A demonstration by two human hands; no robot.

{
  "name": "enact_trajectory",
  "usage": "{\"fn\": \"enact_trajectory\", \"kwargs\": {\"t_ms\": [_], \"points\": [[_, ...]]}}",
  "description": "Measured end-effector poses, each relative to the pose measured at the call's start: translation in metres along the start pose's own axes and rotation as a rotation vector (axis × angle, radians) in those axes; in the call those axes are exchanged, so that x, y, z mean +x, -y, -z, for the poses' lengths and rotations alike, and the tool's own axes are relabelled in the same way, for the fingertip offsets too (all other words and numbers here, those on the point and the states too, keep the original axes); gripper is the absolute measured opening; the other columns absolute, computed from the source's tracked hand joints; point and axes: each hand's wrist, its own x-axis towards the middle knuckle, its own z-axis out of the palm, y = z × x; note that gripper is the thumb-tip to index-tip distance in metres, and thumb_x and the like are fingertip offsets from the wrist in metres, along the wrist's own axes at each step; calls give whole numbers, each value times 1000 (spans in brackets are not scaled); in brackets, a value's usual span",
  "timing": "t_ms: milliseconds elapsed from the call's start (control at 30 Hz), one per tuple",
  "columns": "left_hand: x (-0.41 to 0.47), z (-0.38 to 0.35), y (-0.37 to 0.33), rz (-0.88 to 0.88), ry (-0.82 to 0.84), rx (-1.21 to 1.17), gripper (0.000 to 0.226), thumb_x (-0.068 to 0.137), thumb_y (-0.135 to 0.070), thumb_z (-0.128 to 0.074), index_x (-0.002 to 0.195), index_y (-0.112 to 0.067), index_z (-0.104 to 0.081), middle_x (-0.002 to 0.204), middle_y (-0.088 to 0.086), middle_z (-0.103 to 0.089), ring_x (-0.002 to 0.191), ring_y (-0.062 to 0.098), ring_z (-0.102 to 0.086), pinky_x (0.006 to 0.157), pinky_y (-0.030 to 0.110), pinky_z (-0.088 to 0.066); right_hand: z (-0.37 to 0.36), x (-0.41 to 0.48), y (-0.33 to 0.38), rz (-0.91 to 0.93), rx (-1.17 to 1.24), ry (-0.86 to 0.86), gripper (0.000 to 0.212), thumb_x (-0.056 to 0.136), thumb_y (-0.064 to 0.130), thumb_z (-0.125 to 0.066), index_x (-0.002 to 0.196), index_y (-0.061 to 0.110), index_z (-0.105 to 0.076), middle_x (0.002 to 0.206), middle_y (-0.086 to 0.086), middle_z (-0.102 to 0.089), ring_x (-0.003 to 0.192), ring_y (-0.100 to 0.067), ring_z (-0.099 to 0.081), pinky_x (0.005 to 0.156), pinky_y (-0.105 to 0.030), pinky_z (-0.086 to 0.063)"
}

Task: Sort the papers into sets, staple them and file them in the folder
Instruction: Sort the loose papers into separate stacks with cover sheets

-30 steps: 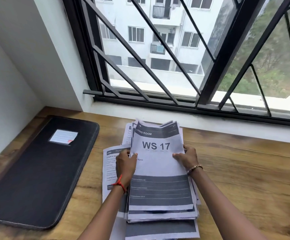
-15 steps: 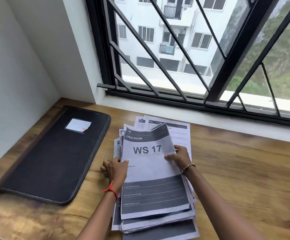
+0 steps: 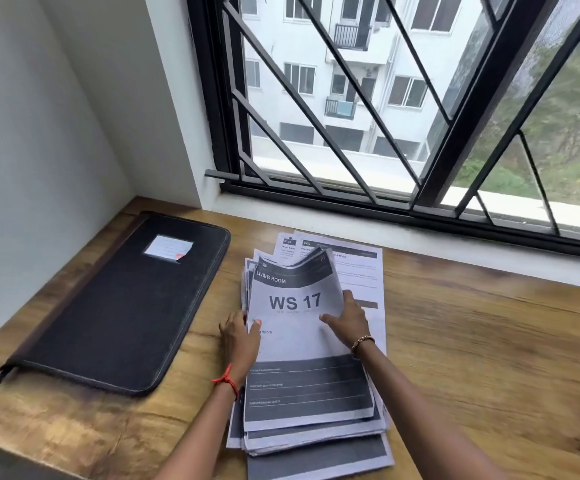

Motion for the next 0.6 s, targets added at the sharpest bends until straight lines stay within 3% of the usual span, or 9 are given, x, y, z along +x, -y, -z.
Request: {"fn": "enact_trajectory", "kwargs": {"t_ms": [200,267,367,467,600], "points": [[1,6,7,-79,27,-56,20,82,-7,-64,101,0,-60,108,16,-59,102,31,-52,83,31,-39,8,1,5,-29,260,-18,49,73,-3,-65,119,9,-49,110,-10,-63,90,-24,-58,74,-27,-46],[1,11,2,-88,19,-101,18,83,-4,-63,101,0,-62,106,15,-62,95,25,-55,77,26,-39,11,2,5,-48,326,-14,48,71,-8,-65,116,6,-53,102,-8,-62,86,-21,-56,73,-26,-45],[5,16,-13,-102,11,-118,18,84,-3,-62,101,0,-63,101,12,-66,86,18,-54,70,21,-36,15,7,2,-70,459,8,46,69,-12,-67,112,0,-56,107,-16,-65,85,-23,-57,75,-28,-48],[13,17,-29,-120,12,-110,16,82,-7,-65,98,-3,-64,96,9,-68,83,18,-55,68,21,-35,28,12,-2,-83,494,9,47,70,-11,-68,114,0,-55,108,-15,-64,85,-23,-58,68,-23,-47],[24,8,-55,-161,76,-154,17,82,-6,-66,98,-3,-64,89,0,-62,84,16,-55,67,19,-35,51,18,-6,-81,603,-29,39,71,-16,-66,102,5,-57,93,-12,-63,67,-17,-58,49,-14,-50]]}}
